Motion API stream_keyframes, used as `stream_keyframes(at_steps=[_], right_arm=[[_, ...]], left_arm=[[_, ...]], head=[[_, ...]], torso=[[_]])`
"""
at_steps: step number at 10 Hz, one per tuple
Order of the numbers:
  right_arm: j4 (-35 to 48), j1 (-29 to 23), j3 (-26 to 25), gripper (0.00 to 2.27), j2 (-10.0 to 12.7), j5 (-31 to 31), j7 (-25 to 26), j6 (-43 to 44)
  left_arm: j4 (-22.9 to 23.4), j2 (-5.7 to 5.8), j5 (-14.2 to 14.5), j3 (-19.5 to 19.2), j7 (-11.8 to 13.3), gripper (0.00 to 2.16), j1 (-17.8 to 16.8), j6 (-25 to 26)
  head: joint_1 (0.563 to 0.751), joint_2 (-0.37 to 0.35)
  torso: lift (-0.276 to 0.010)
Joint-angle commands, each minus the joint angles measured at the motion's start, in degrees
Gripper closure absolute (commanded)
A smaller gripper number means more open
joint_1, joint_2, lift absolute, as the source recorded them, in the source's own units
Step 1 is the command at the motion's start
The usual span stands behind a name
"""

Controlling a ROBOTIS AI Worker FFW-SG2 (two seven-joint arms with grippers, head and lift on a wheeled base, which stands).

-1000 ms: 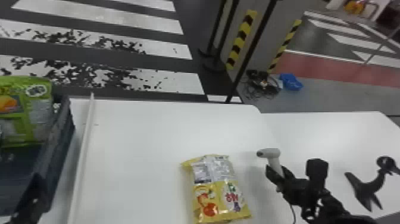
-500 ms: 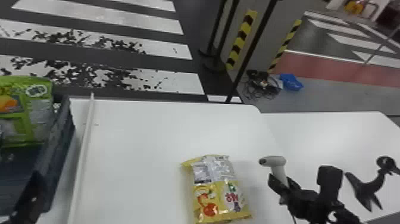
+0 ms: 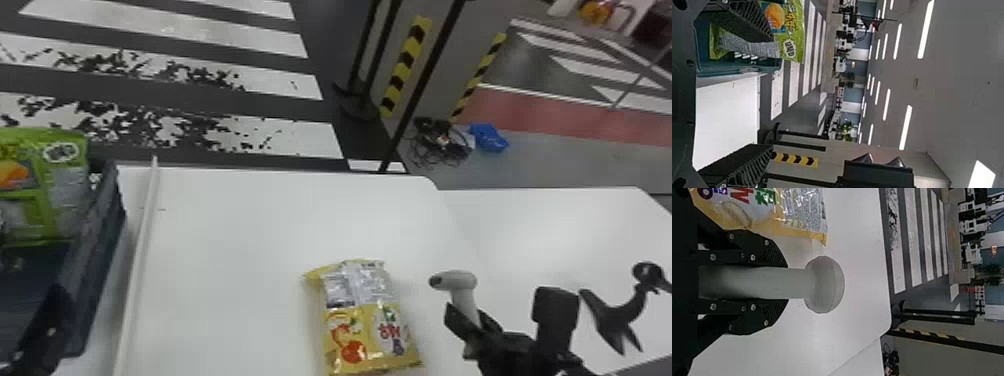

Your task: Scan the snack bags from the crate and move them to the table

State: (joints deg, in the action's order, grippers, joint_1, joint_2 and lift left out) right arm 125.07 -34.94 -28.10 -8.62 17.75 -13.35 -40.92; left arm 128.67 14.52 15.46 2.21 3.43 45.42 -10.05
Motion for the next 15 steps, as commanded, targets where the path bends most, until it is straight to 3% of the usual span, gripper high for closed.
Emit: stream_keyframes(at_steps=[1,4,8,15], right_arm=[[3.4,0.3,1.5,2.24,0.3,0.0,0.3,-3.5],[8.1,2.7,4.3,2.24,0.7,-0.3,0.9,-11.6],[8.8,5.0,7.8,2.24,1.8,-1.4,1.6,-13.2],[-1.8,12.4,12.1,2.24,2.0,-4.1,1.9,-10.5]], left_arm=[[0.0,0.07,0.8,-0.1,0.2,0.03,-0.3,0.2],[0.1,-0.02,1.1,-0.2,0.8,0.03,-0.3,0.2],[-0.2,-0.02,1.1,-0.1,1.0,0.03,-0.7,0.5],[-0.4,0.07,0.8,-0.4,1.0,0.03,-0.4,0.5]], head=[[0.695,-0.35],[0.695,-0.295],[0.695,-0.229],[0.695,-0.176]], torso=[[-0.095],[-0.095],[-0.095],[-0.095]])
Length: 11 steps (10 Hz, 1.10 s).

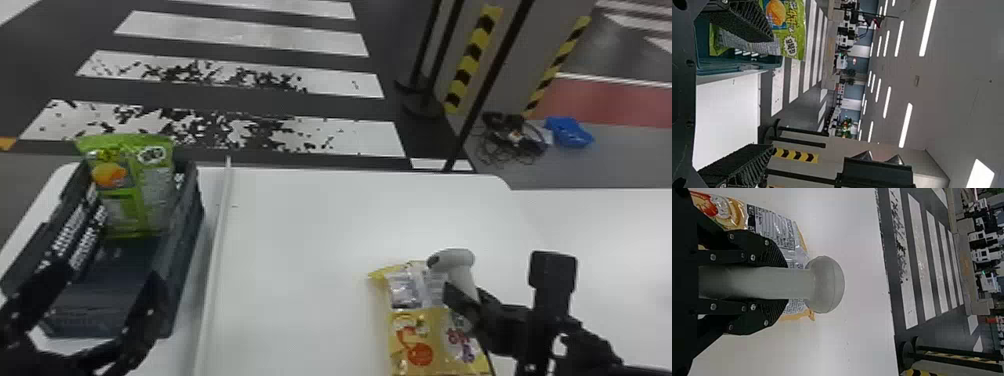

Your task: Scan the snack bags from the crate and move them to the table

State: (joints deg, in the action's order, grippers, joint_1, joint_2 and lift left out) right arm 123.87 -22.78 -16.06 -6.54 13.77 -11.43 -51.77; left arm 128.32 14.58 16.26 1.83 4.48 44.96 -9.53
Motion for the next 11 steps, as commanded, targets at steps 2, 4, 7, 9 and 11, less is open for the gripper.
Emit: stream_keyframes(at_steps=[2,4,7,9,11], right_arm=[[-1.7,0.7,0.3,2.24,-0.2,-0.5,-0.1,1.2],[-2.5,0.9,0.6,2.24,-0.4,-0.9,-0.1,1.5],[-2.6,0.9,0.9,2.24,-0.5,-1.0,-0.1,1.5],[-2.8,0.9,1.3,2.24,-0.5,-1.3,-0.1,1.5],[-3.1,1.0,1.6,2.24,-0.5,-1.6,-0.1,2.1]], left_arm=[[-0.1,0.01,0.0,-0.2,0.0,0.03,0.0,0.0],[-0.3,-0.08,0.0,-0.3,0.0,0.03,0.1,0.0],[-0.4,-0.16,0.0,-0.3,0.1,0.03,0.0,-0.2],[-0.4,-0.16,0.0,-0.3,0.1,0.03,0.0,0.0],[-0.4,-0.25,0.0,-0.3,0.2,0.03,0.0,-0.2]], head=[[0.695,-0.174],[0.695,-0.174],[0.695,-0.171],[0.695,-0.171],[0.695,-0.166]], torso=[[-0.095],[-0.095],[-0.095],[-0.095],[-0.095]])
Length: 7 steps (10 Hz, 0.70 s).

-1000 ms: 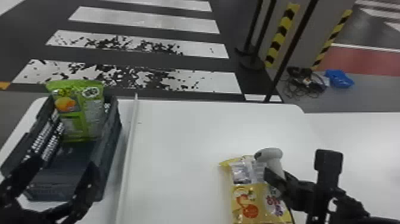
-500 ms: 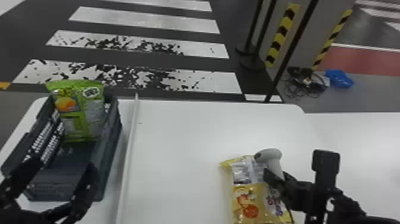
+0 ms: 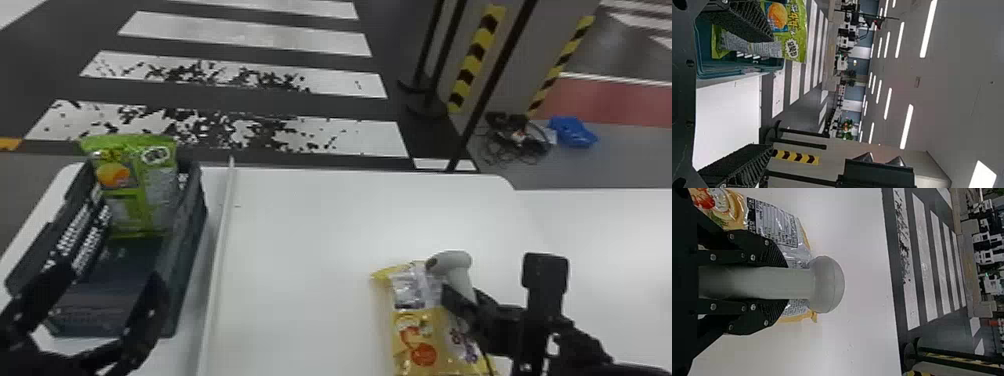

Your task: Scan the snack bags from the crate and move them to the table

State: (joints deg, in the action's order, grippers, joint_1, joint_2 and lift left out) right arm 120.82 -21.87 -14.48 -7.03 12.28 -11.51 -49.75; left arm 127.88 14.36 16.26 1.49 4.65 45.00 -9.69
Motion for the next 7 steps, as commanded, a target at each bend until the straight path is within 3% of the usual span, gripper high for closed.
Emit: stream_keyframes(at_steps=[1,3,7], right_arm=[[0.0,0.0,0.1,2.24,0.0,0.0,0.0,0.2],[0.9,-0.5,-0.4,2.24,-0.4,0.1,0.0,1.6],[-2.3,1.2,-5.4,2.24,-3.6,1.2,0.0,4.8]], left_arm=[[0.0,-0.04,0.0,0.0,0.1,0.03,0.0,0.0],[0.2,0.05,0.0,0.0,0.1,0.03,0.0,0.0],[0.5,0.31,-0.1,-0.2,0.2,0.03,0.2,0.0]], head=[[0.695,-0.165],[0.695,-0.164],[0.695,-0.21]], torso=[[-0.095],[-0.095],[-0.095]])
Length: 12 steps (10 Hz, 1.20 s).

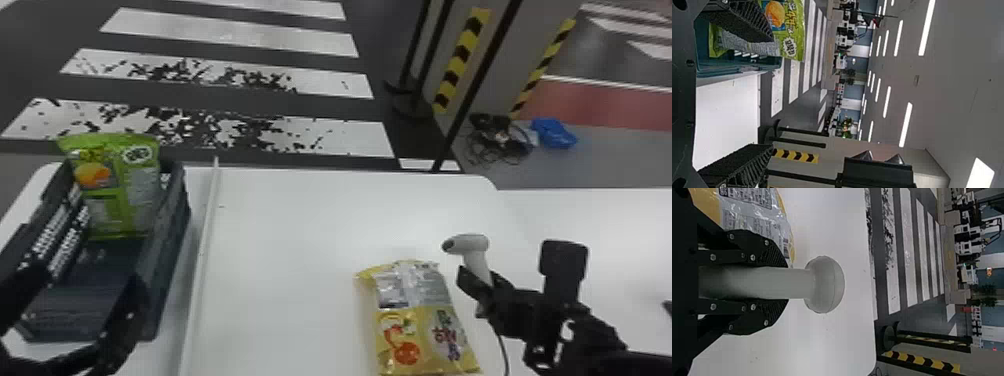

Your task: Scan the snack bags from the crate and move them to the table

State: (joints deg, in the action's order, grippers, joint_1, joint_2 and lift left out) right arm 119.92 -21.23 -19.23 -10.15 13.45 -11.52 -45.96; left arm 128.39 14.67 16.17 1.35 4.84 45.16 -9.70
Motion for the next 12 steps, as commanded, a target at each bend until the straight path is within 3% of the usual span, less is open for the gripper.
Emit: stream_keyframes(at_steps=[1,4,7,12], right_arm=[[-3.8,1.4,-1.7,2.24,-1.0,0.5,-0.1,2.8],[-15.0,5.5,-3.8,2.24,-3.5,1.0,-3.0,8.6],[-28.0,9.3,-4.7,2.24,-5.2,1.7,-5.6,20.3],[-39.6,11.9,-4.0,2.24,-8.1,0.4,-11.1,30.0]], left_arm=[[-0.1,0.0,-0.1,0.0,0.3,0.03,0.2,0.0],[-0.2,-0.09,-0.3,0.0,0.3,0.03,0.4,0.0],[-0.6,-0.35,-0.6,0.0,0.4,0.03,0.5,0.0],[-0.5,-0.44,-1.0,0.1,0.4,0.03,0.9,0.0]], head=[[0.695,-0.234],[0.695,-0.289],[0.695,-0.345],[0.695,-0.35]], torso=[[-0.095],[-0.095],[-0.095],[-0.095]])
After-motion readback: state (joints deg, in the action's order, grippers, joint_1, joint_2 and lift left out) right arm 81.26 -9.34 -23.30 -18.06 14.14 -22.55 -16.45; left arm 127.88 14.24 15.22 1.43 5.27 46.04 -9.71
